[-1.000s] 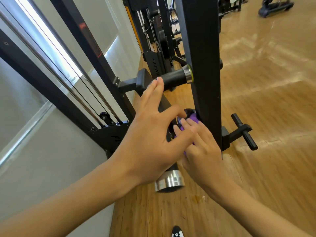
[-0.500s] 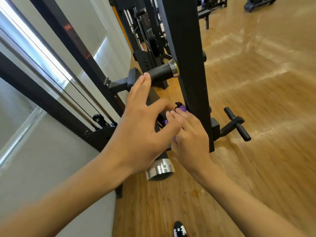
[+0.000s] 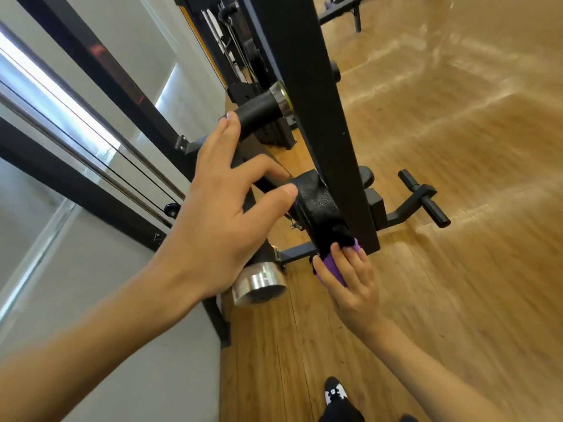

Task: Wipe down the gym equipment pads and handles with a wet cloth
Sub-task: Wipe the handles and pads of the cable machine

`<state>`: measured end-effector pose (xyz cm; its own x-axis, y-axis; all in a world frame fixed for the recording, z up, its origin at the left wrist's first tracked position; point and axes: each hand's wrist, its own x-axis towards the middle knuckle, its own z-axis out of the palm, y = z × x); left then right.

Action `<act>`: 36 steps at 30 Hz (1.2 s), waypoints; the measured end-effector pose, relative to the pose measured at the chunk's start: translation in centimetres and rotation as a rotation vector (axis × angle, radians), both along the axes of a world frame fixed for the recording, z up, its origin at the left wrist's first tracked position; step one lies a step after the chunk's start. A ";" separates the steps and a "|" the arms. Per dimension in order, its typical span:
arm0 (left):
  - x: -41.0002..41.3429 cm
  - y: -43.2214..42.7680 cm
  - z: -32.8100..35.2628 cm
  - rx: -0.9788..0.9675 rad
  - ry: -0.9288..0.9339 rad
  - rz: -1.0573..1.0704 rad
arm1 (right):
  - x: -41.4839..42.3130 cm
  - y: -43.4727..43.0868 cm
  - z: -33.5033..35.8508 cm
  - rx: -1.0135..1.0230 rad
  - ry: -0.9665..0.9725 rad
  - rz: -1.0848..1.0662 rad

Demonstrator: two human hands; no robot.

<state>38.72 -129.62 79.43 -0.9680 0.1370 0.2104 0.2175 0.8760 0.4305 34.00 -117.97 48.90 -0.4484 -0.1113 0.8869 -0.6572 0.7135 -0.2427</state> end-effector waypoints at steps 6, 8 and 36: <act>-0.6 -0.3 -0.2 -0.062 0.023 0.014 | -1.2 -1.9 4.3 -0.152 0.029 0.074; -0.7 -0.8 -0.3 -0.082 0.029 0.011 | -1.1 -1.3 1.8 -0.114 0.039 0.067; -3.1 -3.2 -1.7 -0.112 0.095 0.004 | -4.8 -3.4 -1.5 -0.115 0.089 0.135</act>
